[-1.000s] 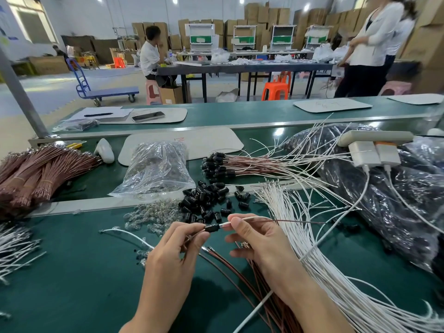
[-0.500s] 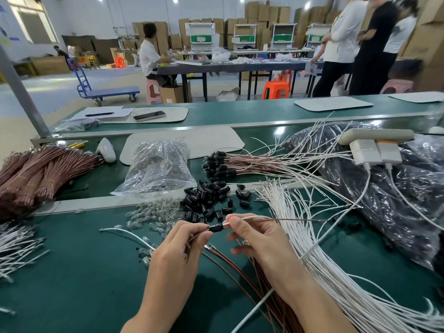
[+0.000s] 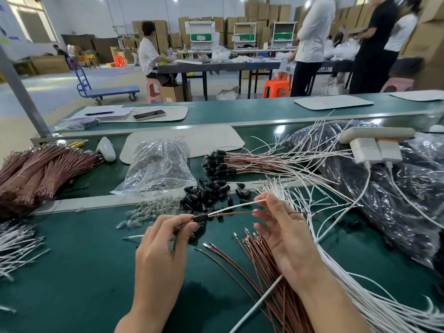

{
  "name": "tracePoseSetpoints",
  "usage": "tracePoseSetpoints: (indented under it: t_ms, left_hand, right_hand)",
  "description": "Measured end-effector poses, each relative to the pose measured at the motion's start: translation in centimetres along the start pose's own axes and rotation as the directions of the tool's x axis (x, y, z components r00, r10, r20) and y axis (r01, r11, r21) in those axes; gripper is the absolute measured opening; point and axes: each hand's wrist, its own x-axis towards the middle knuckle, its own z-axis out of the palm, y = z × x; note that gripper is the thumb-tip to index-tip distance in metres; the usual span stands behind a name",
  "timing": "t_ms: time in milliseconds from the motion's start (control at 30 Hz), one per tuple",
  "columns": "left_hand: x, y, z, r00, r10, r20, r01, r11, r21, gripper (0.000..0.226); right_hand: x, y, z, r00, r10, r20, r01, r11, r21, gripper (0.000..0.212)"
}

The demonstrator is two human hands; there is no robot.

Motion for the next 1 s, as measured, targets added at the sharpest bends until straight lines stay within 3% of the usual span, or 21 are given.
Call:
tracePoseSetpoints:
  t_ms: [533, 667, 800, 1000]
  left_hand:
    - [0.5, -1.4, -1.0, 0.998, 0.023, -0.066, -0.012, 0.985, 0.170, 0.019]
    - [0.7, -1.7, -1.1, 0.991, 0.103, -0.081, -0.080, 0.967, 0.242, 0.027]
    - [1.0, -2.0, -1.2, 0.988, 0.150, -0.041, -0.129, 0.941, 0.312, 0.029]
    - [0.9, -1.9, -1.1, 0.983, 0.166, 0.072, -0.181, 0.914, 0.364, 0.030]
  right_hand:
    - [0.5, -2.0, -2.8, 0.986, -0.088, -0.141, 0.104, 0.988, 0.114, 0.016]
    - [0.4, -2.2, -3.2, 0.972, -0.105, -0.208, 0.120, 0.991, 0.062, 0.018]
    - [0.5, -2.6, -3.8, 0.949, -0.102, -0.298, 0.142, 0.983, 0.116, 0.017]
    - [0.7, -2.8, -4.2, 0.942, -0.136, -0.307, 0.192, 0.968, 0.161, 0.015]
